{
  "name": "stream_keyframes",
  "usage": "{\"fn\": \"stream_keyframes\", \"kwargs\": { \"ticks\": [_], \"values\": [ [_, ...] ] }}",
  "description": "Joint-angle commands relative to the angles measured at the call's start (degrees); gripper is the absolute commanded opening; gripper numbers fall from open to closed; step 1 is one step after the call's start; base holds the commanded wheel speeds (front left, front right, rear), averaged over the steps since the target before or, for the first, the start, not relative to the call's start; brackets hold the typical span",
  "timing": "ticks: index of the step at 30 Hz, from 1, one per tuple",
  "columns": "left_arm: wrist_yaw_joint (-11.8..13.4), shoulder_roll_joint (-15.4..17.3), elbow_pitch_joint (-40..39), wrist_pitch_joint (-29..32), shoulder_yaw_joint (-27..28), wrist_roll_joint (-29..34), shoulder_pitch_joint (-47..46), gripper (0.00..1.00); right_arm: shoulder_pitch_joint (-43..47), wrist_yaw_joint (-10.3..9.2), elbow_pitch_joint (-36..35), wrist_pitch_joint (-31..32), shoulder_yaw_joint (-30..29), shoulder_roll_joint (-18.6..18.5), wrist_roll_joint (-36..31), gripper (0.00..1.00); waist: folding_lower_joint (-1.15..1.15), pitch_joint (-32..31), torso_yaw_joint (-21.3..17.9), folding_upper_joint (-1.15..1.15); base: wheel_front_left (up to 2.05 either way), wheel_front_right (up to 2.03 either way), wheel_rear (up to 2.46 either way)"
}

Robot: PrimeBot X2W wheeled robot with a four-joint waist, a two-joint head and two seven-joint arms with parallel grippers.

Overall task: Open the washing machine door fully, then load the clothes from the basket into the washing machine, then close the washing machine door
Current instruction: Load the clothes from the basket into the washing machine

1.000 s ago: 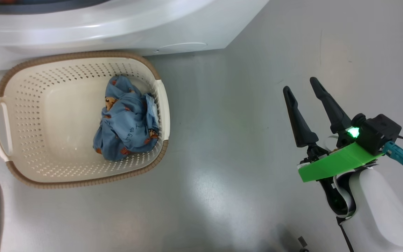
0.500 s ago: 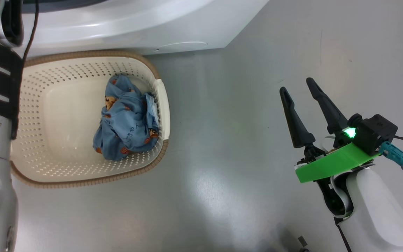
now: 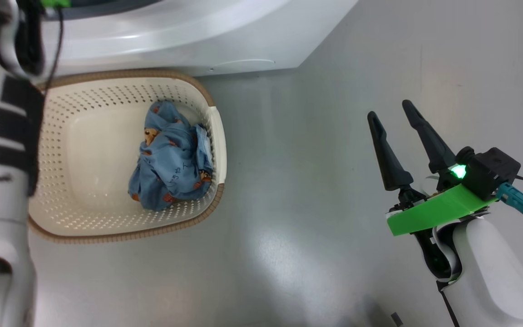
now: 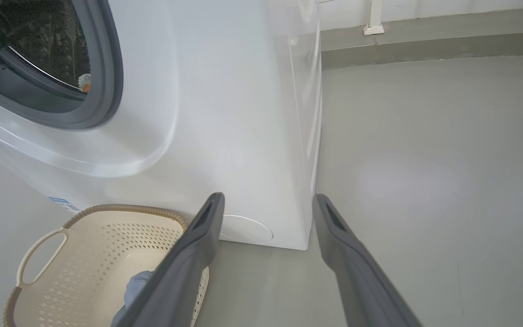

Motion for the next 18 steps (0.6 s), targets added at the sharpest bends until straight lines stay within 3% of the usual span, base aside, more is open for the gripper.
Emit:
{"fn": "stream_keyframes", "kwargs": {
  "ticks": [1, 18],
  "values": [
    [-0.1, 2.0, -2.8, -0.3, 1.1, -0.4, 2.6, 1.0, 1.2, 0.09, -1.1, -0.3, 0.7, -0.2, 0.0, 1.0, 0.0, -0.8, 0.4, 0.0, 0.0, 0.0, 0.0],
    [-0.1, 0.1, -16.9, -0.3, 7.1, 4.7, 28.4, 1.0, 6.6, 0.09, 0.0, -0.3, -1.4, -3.3, -0.5, 1.0, 0.0, -10.6, 3.1, 0.0, 0.0, 0.0, 0.0]
  ]
}}
